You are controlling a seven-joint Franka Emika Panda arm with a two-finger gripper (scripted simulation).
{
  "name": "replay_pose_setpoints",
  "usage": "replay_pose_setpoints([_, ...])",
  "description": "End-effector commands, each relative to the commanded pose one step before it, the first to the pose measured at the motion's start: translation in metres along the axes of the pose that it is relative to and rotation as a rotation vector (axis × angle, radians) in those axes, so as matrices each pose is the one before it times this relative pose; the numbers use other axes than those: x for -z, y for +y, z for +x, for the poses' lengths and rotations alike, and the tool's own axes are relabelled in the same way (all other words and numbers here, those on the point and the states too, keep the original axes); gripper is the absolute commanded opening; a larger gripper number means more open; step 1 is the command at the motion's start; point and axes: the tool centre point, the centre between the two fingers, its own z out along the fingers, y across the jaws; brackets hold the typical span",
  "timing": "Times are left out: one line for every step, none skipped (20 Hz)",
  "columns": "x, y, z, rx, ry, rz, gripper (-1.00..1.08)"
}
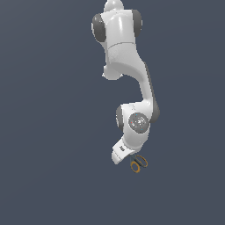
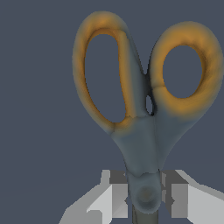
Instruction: Pick up the object and move it to a goal position.
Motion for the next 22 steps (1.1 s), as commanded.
replay_pose_setpoints([0.00262,-0.00198,-0.00131,0.00001,0.00121,-0.00074,-1.00])
replay_pose_setpoints([0.00109,-0.00130,-0.00100,0.00000,0.00000,0.00000,-1.00])
replay_pose_setpoints([0.00125,-0.00148,-0.00115,0.00000,0.00000,0.00000,-1.00])
replay_pose_setpoints([0.00141,-0.00168,-0.00130,0.00000,0.00000,0.00000,-1.00])
replay_pose_setpoints([0.00158,-0.00188,-0.00146,0.00000,0.00000,0.00000,-1.00])
replay_pose_setpoints([0.00175,-0.00209,-0.00162,0.00000,0.00000,0.00000,-1.00])
replay_pose_setpoints([0.00194,-0.00231,-0.00178,0.00000,0.00000,0.00000,-1.00])
replay_pose_setpoints([0.00213,-0.00253,-0.00196,0.00000,0.00000,0.00000,-1.00])
replay_pose_setpoints([0.00233,-0.00277,-0.00214,0.00000,0.00000,0.00000,-1.00])
replay_pose_setpoints([0.00254,-0.00302,-0.00233,0.00000,0.00000,0.00000,-1.00])
replay_pose_setpoints([0.00275,-0.00327,-0.00253,0.00000,0.00000,0.00000,-1.00])
replay_pose_setpoints([0.00298,-0.00354,-0.00273,0.00000,0.00000,0.00000,-1.00])
replay_pose_setpoints([0.00322,-0.00383,-0.00295,0.00000,0.00000,0.00000,-1.00])
replay_pose_setpoints([0.00332,-0.00416,-0.00312,0.00007,-0.00048,-0.00050,-1.00])
replay_pose_setpoints([0.00356,-0.00422,-0.00325,0.00000,0.00000,0.00000,-1.00])
replay_pose_setpoints([0.00364,-0.00432,-0.00332,0.00000,0.00000,0.00000,-1.00])
replay_pose_setpoints([0.00373,-0.00441,-0.00339,0.00000,0.00000,0.00000,-1.00])
replay_pose_setpoints([0.00381,-0.00451,-0.00347,0.00000,0.00000,0.00000,-1.00])
replay_pose_setpoints([0.00390,-0.00461,-0.00354,0.00000,0.00000,0.00000,-1.00])
replay_pose_setpoints([0.00399,-0.00471,-0.00361,0.00000,0.00000,0.00000,-1.00])
replay_pose_setpoints([0.00408,-0.00481,-0.00369,0.00000,0.00000,0.00000,-1.00])
replay_pose_setpoints([0.00418,-0.00492,-0.00377,-0.00007,-0.00028,-0.00063,-1.00])
